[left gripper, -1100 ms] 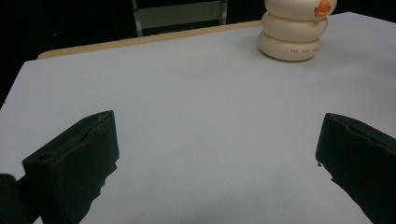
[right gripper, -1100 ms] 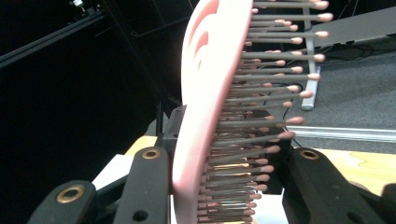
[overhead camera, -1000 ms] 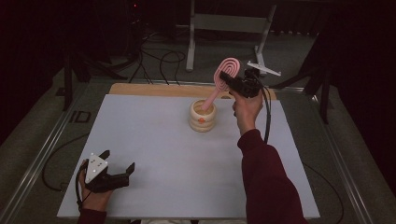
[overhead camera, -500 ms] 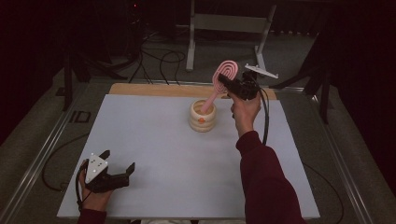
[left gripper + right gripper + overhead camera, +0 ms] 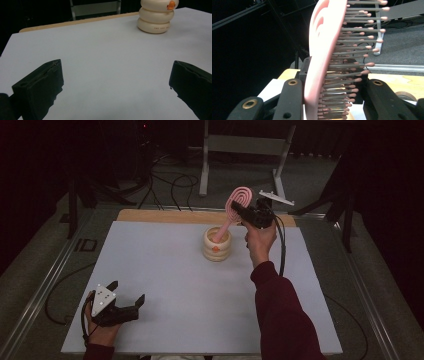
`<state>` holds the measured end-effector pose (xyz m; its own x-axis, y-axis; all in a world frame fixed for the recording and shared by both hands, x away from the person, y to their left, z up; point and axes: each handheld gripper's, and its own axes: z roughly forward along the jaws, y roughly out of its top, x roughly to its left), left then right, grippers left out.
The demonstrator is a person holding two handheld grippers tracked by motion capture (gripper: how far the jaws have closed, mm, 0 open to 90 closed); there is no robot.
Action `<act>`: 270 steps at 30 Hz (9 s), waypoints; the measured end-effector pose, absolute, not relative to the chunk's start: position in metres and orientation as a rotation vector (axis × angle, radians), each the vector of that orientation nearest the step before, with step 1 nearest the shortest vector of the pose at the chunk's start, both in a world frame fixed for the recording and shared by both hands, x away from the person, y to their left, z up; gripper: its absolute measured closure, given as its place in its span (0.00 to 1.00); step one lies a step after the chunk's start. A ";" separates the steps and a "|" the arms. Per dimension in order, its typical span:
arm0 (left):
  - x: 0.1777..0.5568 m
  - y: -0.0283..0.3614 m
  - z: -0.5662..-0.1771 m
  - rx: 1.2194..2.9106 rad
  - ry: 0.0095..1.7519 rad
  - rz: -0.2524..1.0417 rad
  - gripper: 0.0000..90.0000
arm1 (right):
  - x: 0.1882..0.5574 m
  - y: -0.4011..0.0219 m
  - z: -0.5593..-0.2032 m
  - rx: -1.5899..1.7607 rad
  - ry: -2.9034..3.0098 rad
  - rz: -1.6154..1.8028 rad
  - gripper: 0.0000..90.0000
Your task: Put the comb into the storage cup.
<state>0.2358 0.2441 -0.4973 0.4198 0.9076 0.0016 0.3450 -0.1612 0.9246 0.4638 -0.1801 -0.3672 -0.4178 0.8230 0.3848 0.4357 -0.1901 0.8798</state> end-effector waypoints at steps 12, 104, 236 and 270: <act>0.235 0.244 -0.497 1.716 1.090 0.737 0.00 | 0.465 -0.176 -0.373 1.471 1.744 1.627 0.71; 0.235 0.243 -0.497 1.715 1.090 0.739 0.00 | 0.461 -0.151 -0.414 1.531 1.705 1.567 0.71; 0.235 0.241 -0.498 1.719 1.088 0.739 0.00 | 0.456 -0.194 -0.442 1.553 1.865 1.396 0.22; 0.240 0.240 -0.500 1.730 1.091 0.733 0.00 | 0.413 -0.233 -0.447 1.278 1.974 1.235 0.11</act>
<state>0.2396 0.2405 -0.4996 0.4272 0.9042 0.0067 0.3482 -0.1713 0.9216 0.4125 -0.2327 -0.4467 -0.4483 0.8907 0.0750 0.4571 0.1563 0.8756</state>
